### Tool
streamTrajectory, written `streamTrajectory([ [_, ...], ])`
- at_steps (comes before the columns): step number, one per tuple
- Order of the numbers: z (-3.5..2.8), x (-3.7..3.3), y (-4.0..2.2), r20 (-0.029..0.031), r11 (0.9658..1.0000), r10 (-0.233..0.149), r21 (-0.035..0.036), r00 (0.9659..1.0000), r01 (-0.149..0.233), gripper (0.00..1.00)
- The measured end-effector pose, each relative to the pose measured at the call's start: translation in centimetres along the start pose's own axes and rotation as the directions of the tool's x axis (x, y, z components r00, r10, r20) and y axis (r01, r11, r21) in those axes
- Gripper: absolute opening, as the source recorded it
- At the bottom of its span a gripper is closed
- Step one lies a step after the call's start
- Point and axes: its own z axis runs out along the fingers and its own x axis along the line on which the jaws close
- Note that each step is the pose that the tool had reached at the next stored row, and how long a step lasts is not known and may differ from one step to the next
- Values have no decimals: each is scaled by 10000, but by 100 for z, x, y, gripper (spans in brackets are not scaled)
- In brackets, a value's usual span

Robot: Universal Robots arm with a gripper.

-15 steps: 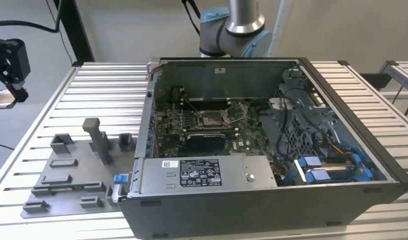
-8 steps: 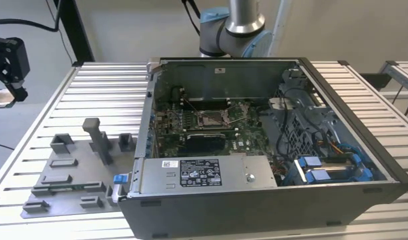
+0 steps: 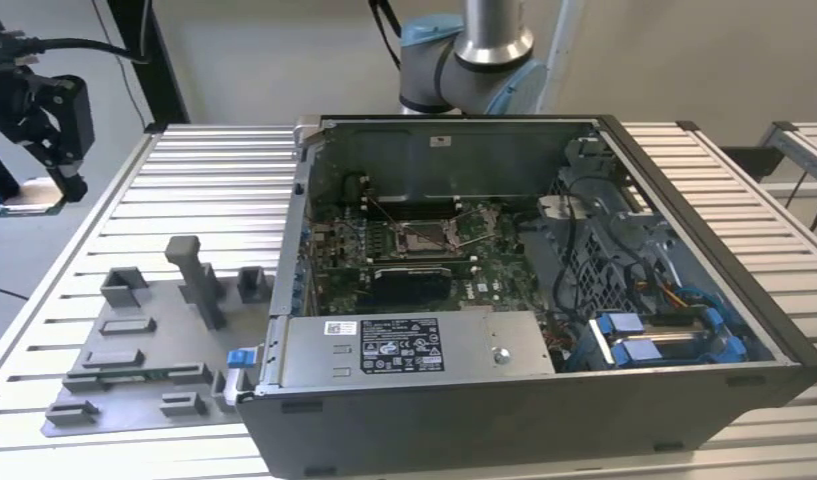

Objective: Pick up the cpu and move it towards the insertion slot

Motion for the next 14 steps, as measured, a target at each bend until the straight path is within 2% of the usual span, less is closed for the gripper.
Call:
streamTrajectory([
  [14, -8, -545, -20, -25, 10000, 2, -1, 10000, -2, 0],
])
